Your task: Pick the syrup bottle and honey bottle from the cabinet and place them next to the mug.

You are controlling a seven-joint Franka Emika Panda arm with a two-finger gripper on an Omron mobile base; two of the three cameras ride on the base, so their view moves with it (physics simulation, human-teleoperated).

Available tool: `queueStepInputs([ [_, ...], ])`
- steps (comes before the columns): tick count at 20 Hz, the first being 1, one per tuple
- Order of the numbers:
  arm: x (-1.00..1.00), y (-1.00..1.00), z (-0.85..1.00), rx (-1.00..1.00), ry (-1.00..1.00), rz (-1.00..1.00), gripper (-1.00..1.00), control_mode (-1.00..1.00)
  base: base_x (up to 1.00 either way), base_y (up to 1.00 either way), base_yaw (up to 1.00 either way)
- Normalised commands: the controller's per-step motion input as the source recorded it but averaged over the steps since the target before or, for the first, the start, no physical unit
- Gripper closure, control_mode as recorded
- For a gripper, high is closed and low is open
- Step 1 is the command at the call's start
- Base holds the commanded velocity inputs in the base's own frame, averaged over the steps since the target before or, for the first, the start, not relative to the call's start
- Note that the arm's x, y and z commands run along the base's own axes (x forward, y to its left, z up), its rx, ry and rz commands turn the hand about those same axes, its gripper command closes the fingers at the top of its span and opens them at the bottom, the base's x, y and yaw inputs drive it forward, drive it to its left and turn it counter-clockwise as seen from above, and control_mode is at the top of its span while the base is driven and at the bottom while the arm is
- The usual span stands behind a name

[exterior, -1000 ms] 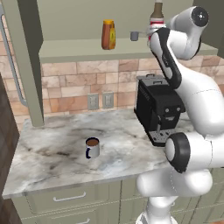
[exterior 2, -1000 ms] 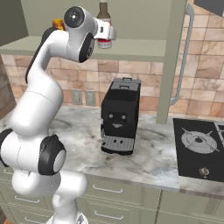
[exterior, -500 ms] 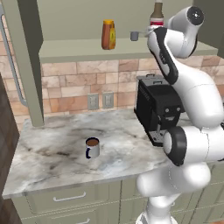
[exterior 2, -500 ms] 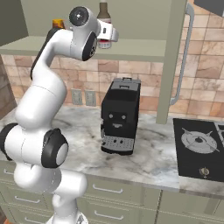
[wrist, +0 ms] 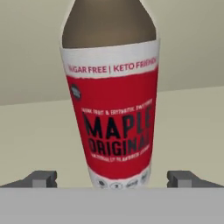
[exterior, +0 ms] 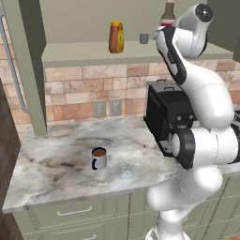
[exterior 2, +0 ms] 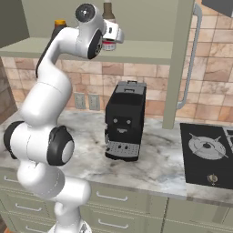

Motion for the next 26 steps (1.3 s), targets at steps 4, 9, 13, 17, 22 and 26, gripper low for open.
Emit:
queueStepInputs([
  [4,0.22,0.00,-0.12,0.00,0.00,0.00,-1.00,-1.00,0.00,0.00,0.00],
  [9,0.19,0.00,-0.03,0.00,0.00,0.00,-1.00,-1.00,0.00,0.00,0.00],
  [13,0.15,0.00,0.00,0.00,0.00,0.00,-1.00,-1.00,0.00,0.00,0.00],
  [17,0.18,0.00,0.00,0.00,0.00,0.00,-1.00,-1.00,0.00,0.00,0.00],
  [22,0.08,0.00,0.00,0.00,0.00,0.00,-1.00,-1.00,0.00,0.00,0.00],
  [26,0.00,0.00,0.00,0.00,0.00,0.00,1.00,-1.00,0.00,0.00,0.00],
])
